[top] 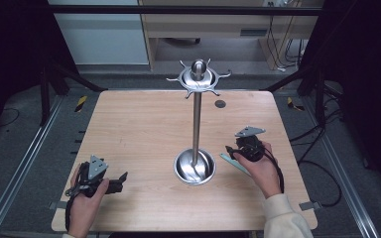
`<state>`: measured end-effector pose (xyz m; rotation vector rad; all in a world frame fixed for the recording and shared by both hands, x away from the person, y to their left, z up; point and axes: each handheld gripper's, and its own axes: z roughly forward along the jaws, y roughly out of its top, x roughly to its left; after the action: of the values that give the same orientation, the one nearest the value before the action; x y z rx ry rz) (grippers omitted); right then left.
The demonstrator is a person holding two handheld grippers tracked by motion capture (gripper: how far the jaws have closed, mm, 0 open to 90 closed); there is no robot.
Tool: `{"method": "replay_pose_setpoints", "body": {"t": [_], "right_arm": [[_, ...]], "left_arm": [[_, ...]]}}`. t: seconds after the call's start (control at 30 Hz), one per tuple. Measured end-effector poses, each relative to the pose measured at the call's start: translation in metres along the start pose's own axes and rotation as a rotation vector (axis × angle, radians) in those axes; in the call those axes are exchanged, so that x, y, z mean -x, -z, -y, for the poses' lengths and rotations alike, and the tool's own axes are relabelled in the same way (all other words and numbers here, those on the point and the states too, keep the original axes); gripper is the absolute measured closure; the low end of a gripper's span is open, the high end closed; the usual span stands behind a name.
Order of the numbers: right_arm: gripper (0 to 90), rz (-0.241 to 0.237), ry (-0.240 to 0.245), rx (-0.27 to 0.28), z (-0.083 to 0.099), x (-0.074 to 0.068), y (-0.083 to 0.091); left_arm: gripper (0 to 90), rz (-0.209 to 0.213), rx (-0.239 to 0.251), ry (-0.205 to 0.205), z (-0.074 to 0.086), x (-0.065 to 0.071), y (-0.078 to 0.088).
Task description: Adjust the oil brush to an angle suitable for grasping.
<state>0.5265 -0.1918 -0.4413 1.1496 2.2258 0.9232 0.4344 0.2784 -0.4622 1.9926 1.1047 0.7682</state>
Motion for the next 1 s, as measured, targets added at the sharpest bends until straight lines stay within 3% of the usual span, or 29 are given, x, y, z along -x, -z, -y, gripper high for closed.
{"method": "replay_pose_setpoints", "body": {"t": [0.13, 0.23, 0.43, 0.8, 1.0], "right_arm": [[62.9, -0.029, 0.002, 0.006, 0.001, 0.002, -0.001], [73.4, -0.045, 0.057, -0.005, 0.002, -0.003, -0.002], [90.0, -0.080, 0.094, -0.039, 0.002, -0.011, -0.007], [90.0, -0.121, 0.134, -0.101, 0.004, -0.021, -0.021], [90.0, -0.128, 0.151, -0.165, 0.008, -0.025, -0.032]], "left_arm": [[3.9, 0.000, -0.001, 0.002, 0.000, -0.001, 0.001], [3.9, 0.003, 0.000, -0.001, 0.000, 0.000, 0.001], [3.9, 0.007, 0.000, -0.006, 0.000, 0.001, 0.000], [3.9, 0.010, -0.005, -0.008, 0.000, 0.002, -0.001], [3.9, 0.008, -0.005, -0.010, 0.000, 0.002, -0.001]]}}
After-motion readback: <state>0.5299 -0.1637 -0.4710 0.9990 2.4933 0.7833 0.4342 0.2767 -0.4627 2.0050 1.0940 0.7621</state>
